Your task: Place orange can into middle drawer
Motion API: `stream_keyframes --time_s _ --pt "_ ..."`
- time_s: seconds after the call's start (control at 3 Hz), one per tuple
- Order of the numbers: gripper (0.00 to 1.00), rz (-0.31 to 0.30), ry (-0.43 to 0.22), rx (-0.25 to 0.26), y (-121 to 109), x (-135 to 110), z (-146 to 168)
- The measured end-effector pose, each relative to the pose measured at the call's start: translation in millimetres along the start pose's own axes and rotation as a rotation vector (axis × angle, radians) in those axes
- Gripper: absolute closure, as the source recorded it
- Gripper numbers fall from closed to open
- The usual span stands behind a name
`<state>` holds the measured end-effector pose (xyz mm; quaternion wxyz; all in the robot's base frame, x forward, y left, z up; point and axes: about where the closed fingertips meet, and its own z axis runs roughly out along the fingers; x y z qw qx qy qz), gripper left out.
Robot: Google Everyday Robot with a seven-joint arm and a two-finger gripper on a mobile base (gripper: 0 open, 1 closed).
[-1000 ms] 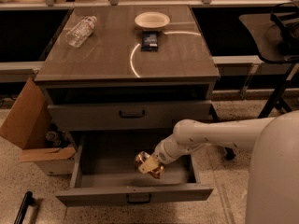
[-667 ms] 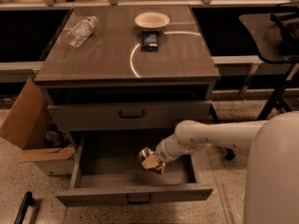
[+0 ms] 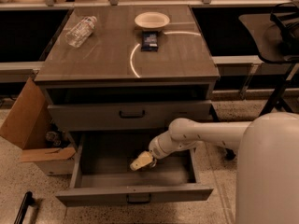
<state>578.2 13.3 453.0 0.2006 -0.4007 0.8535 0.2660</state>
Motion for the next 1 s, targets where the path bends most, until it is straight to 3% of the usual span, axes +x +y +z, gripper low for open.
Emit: stream_keyframes --time_s 0.33,1.0 --pt "0.00 -0.015 -0.035 -0.005 8 -1 -9" --pt "0.00 0.033 -0.102 0.015 46 44 -60"
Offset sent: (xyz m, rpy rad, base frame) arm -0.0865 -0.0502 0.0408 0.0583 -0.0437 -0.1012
